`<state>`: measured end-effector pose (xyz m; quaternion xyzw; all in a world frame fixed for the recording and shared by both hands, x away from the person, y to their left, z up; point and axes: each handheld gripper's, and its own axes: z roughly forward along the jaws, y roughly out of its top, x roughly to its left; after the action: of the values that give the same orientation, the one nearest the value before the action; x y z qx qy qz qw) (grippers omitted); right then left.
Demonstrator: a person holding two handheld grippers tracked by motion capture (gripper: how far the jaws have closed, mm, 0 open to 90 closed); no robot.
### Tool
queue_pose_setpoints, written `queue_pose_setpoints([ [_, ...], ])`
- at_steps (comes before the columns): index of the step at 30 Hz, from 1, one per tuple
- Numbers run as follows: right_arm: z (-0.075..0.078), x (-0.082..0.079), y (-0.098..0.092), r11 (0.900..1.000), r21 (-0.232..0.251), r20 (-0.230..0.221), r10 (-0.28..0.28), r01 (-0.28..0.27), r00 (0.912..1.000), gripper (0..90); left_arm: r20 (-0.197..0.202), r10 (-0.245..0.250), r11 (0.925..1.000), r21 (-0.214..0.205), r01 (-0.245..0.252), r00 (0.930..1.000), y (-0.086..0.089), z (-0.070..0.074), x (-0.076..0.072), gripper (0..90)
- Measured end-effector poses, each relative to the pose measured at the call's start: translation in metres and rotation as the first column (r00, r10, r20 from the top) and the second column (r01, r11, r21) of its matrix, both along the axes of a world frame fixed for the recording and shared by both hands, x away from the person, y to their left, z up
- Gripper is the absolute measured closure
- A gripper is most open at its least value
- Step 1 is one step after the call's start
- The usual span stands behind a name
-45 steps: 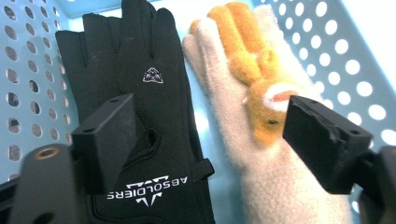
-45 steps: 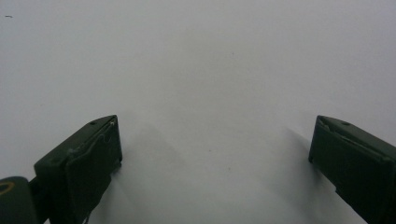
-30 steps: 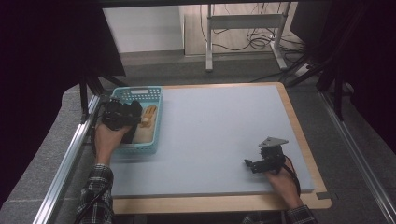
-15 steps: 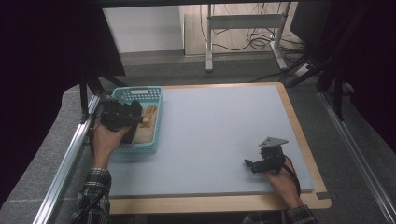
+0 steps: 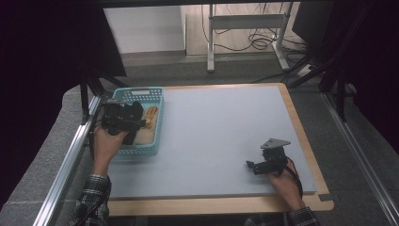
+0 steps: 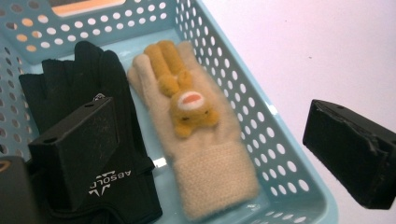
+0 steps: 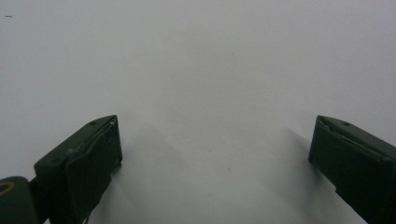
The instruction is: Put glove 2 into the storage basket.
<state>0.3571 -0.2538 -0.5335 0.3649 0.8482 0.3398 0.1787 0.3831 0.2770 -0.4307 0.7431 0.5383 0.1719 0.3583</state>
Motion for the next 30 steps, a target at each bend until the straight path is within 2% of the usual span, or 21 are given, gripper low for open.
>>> queue_pose_setpoints([
  [3,0.000,0.000,0.000,1.0000,0.000,0.000,0.000,0.000,1.0000,2.3,0.028,-0.008,0.9999,0.008,0.008,0.9996,-0.003,0.003,-0.004,2.5],
  [10,0.000,0.000,0.000,1.0000,0.000,0.000,0.000,0.000,1.0000,2.3,0.056,-0.041,0.9990,0.018,0.040,0.9976,-0.012,0.009,-0.011,1.1],
  [16,0.000,0.000,0.000,1.0000,0.000,0.001,0.000,0.000,1.0000,2.3,0.065,-0.063,0.9977,0.031,0.061,0.9959,-0.022,0.011,-0.015,1.0],
  [30,0.000,0.000,0.000,1.0000,0.000,0.001,-0.001,0.001,1.0000,2.3,0.093,-0.111,0.9936,0.027,0.109,0.9894,-0.044,0.008,-0.023,0.0],
])
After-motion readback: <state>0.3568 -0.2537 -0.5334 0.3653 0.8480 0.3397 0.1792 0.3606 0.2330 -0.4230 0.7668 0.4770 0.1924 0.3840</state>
